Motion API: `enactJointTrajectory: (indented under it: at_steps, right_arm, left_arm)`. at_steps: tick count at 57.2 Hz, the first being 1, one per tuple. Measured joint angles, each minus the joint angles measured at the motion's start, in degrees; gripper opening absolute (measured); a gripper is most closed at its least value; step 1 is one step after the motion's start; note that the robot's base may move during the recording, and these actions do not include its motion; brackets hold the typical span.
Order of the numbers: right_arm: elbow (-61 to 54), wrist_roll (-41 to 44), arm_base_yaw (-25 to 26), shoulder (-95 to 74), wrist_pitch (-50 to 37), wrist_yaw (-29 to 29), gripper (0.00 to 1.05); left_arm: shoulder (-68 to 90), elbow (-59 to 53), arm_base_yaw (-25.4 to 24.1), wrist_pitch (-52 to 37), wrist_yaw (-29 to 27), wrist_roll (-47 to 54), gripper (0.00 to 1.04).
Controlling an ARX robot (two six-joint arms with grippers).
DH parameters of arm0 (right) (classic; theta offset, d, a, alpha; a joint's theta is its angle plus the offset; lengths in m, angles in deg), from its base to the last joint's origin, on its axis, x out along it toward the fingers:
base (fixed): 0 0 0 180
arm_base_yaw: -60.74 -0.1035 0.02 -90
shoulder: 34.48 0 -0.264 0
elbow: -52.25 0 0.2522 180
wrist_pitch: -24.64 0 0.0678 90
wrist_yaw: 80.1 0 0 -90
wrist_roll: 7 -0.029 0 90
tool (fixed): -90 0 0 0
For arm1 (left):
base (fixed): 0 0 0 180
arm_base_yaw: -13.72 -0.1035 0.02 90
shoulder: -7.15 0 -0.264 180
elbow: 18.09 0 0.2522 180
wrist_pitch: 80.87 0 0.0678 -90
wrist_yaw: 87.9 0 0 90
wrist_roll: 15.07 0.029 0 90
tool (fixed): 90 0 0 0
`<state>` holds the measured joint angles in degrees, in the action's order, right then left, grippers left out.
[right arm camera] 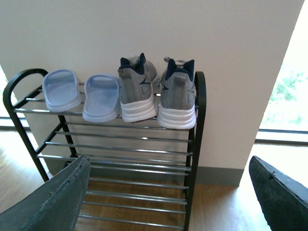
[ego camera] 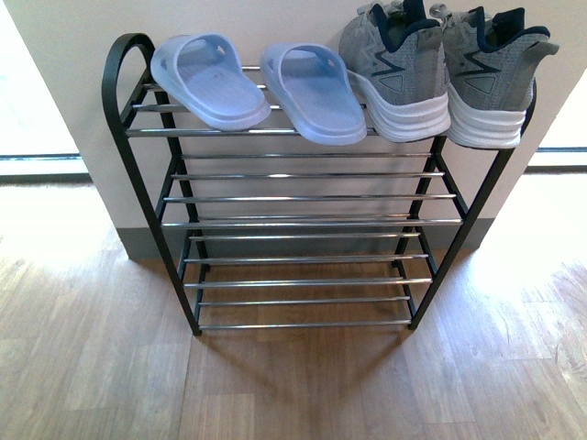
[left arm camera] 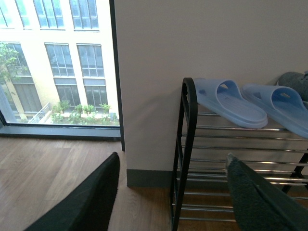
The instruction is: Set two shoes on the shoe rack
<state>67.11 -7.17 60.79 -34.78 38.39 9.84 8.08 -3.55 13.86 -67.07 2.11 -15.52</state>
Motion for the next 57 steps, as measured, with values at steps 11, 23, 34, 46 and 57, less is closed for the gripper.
enactJointTrajectory:
  at_steps: [11, 23, 34, 46, 57]
  right_arm:
    - [0.0, 0.0, 0.0, 0.0, 0.0, 0.0, 0.96]
    - [0.0, 0.0, 0.0, 0.0, 0.0, 0.0, 0.96]
    - [0.0, 0.0, 0.0, 0.1, 0.0, 0.0, 0.96]
    - [0.0, 0.0, 0.0, 0.1, 0.0, 0.0, 0.96]
    - [0.0, 0.0, 0.0, 0.0, 0.0, 0.0, 0.96]
  left_arm:
    - [0.0, 0.0, 0.0, 0.0, 0.0, 0.1, 0.96]
    - [0.0, 0.0, 0.0, 0.0, 0.0, 0.2, 0.95]
    - [0.0, 0.0, 0.0, 0.0, 0.0, 0.2, 0.95]
    - [0.0, 0.0, 0.0, 0.0, 0.0, 0.2, 0.95]
    - [0.0, 0.0, 0.0, 0.0, 0.0, 0.2, 0.95]
